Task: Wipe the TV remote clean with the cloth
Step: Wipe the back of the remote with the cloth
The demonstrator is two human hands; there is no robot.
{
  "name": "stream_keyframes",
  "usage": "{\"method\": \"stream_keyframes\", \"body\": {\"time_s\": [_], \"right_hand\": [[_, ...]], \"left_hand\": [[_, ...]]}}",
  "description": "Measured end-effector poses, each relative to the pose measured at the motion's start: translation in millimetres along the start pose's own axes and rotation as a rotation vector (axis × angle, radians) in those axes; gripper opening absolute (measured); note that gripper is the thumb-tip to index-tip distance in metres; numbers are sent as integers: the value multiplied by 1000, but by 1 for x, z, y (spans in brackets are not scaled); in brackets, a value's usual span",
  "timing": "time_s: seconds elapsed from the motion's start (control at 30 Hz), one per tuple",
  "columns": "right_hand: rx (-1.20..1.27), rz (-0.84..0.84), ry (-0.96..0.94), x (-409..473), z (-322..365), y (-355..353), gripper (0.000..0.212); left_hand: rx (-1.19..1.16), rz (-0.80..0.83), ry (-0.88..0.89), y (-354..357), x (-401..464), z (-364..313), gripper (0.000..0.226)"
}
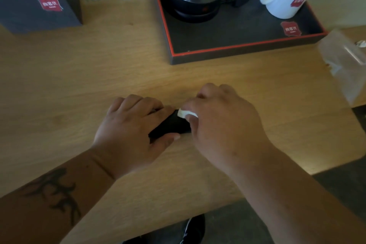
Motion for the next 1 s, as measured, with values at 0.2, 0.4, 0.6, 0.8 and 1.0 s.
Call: {"method": "stream_keyframes", "body": {"time_s": [0.2,0.4,0.6,0.8,1.0], "right_hand": [[17,121,-17,-27,-5,0,25],[34,88,4,-9,10,-3,35],[41,167,48,-26,-16,-10,29],[23,88,62,-13,7,0,25],[356,255,111,-19,-49,-15,18]], "left_hand": [[-8,8,-6,1,-1,1,58],[-23,-2,-6,1,0,1,56],[-8,13,2,1,-1,2,57],[-2,18,-10,1,-1,1,58],[-6,32,3,0,-2,2,58]]}}
Point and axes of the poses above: each hand's wrist, its own x-axis towards the middle knuckle, its own y-axis out of the palm, z = x × y, the point moved 3 cm from there along x, towards the middle knuckle, and after that the axes turned 13 degrees about z, right-handed, at the moved point
